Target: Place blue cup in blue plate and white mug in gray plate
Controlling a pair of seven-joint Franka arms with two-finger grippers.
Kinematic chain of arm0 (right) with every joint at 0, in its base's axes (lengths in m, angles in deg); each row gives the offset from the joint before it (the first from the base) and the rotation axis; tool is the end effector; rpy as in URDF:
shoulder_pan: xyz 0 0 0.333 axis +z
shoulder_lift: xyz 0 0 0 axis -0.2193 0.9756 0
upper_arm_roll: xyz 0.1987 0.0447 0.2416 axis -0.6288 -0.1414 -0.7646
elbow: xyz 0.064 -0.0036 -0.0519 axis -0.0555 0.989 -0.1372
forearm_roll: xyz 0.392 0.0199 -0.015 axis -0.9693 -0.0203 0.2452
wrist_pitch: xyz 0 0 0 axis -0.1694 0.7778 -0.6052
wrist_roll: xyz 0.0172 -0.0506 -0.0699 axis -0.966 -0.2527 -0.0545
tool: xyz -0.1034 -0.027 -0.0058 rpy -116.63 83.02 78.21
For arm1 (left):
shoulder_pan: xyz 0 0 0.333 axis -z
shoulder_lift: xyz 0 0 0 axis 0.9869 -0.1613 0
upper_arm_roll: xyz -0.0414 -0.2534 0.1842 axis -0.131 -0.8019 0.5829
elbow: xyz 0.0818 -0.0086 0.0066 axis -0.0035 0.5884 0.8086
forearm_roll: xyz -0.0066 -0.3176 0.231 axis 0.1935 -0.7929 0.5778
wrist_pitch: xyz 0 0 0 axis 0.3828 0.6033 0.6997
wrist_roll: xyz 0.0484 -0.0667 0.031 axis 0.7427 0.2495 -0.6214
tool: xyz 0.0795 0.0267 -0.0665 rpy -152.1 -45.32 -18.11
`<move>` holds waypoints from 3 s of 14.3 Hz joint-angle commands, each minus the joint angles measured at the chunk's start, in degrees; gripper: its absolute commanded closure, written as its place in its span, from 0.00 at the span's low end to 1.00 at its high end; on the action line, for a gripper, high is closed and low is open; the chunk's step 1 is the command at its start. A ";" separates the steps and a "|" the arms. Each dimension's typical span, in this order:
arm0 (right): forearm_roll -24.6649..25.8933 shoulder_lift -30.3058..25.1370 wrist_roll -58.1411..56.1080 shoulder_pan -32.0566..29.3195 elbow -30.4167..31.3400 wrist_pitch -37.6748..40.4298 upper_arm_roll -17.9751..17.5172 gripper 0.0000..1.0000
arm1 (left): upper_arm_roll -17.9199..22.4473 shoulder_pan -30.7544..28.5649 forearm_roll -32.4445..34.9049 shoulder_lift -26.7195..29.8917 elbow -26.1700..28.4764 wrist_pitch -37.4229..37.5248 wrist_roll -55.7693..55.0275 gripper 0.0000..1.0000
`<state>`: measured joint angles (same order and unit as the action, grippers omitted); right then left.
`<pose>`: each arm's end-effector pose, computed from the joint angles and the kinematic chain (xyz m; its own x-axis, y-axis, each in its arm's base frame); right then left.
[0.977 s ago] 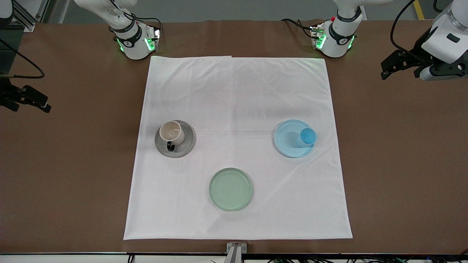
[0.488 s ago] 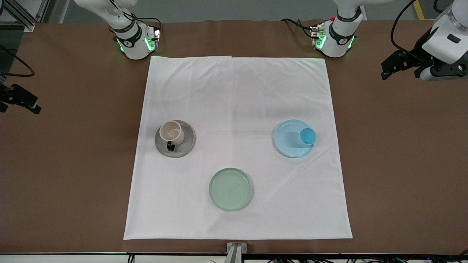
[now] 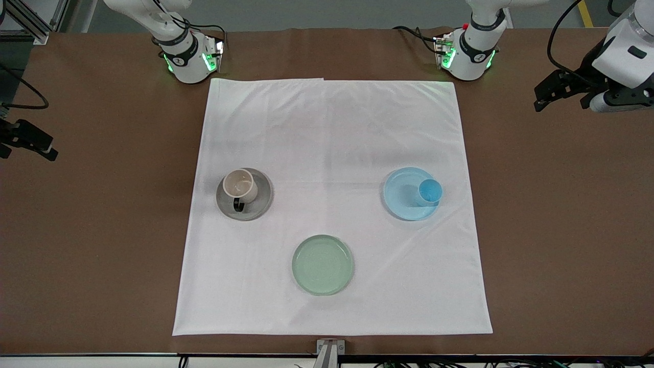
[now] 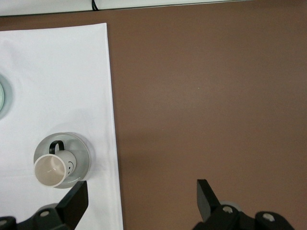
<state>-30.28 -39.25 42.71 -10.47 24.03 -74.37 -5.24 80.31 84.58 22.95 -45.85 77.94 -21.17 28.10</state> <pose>0.5684 -0.0479 0.6354 0.9913 -0.0688 0.1126 -0.0700 -0.9975 0.0074 0.4964 -0.0724 0.6434 0.9988 0.0430 -0.0226 0.0427 -0.9990 -0.0108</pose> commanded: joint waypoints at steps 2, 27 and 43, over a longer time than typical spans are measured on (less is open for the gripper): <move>0.05 0.61 0.14 -0.44 -1.96 0.69 -0.28 0.00 | -0.17 -0.35 0.49 -0.76 -1.45 0.46 0.56 0.00; -0.13 0.79 0.05 -0.53 -3.90 3.15 -0.37 0.00 | -0.17 -0.26 0.49 -1.02 -1.71 0.55 0.47 0.00; -0.13 0.79 0.05 -0.53 -3.99 3.06 -0.37 0.00 | -0.44 0.18 0.40 -1.64 -1.89 0.55 -0.32 0.00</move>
